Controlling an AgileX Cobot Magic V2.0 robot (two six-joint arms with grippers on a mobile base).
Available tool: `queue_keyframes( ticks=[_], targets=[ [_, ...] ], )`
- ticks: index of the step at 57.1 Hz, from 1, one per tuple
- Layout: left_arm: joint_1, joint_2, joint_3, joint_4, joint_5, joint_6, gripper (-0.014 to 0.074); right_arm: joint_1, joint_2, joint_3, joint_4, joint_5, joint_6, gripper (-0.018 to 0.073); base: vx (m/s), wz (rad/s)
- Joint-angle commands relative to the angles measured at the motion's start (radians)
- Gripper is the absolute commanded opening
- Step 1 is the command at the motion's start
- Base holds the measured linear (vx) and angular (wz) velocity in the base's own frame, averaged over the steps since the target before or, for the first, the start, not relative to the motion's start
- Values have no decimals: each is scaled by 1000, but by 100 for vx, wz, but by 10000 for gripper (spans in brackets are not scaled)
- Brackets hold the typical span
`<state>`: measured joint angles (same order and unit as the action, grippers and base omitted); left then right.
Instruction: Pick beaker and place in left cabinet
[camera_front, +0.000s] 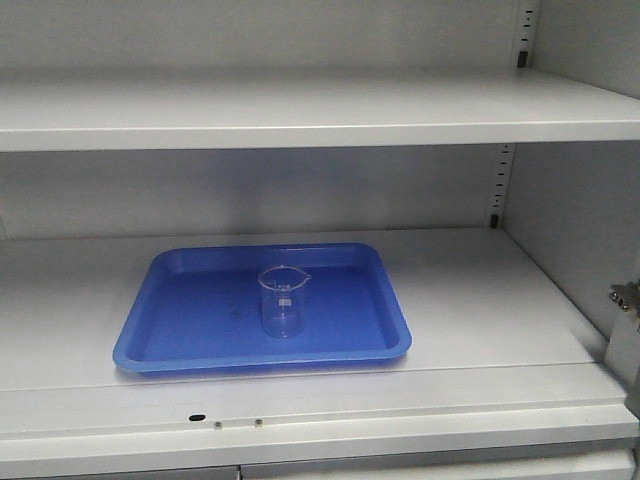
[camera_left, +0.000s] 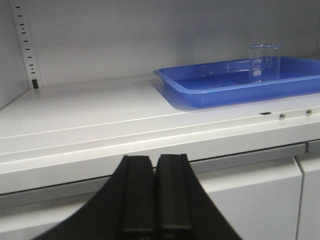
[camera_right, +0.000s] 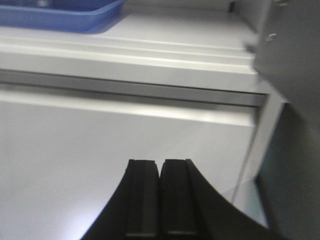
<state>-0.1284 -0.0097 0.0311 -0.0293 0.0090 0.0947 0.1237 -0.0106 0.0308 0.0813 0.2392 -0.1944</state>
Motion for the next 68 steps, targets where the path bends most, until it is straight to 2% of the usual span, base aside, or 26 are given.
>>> queue_keyframes(
  ticks=[1,13,68],
  targets=[
    [0,-18,16,-7,-84,-3,1,-58,-16,6,-3,-105,20,-11,0,0],
    [0,-18,16,-7,-84,-3,1,-72,-16,6,-3,-139,147,-9,0,0],
    [0,-18,16,-7,-84,-3,1,-72,-16,6,-3,-139,145,-9,0,0]
  ],
)
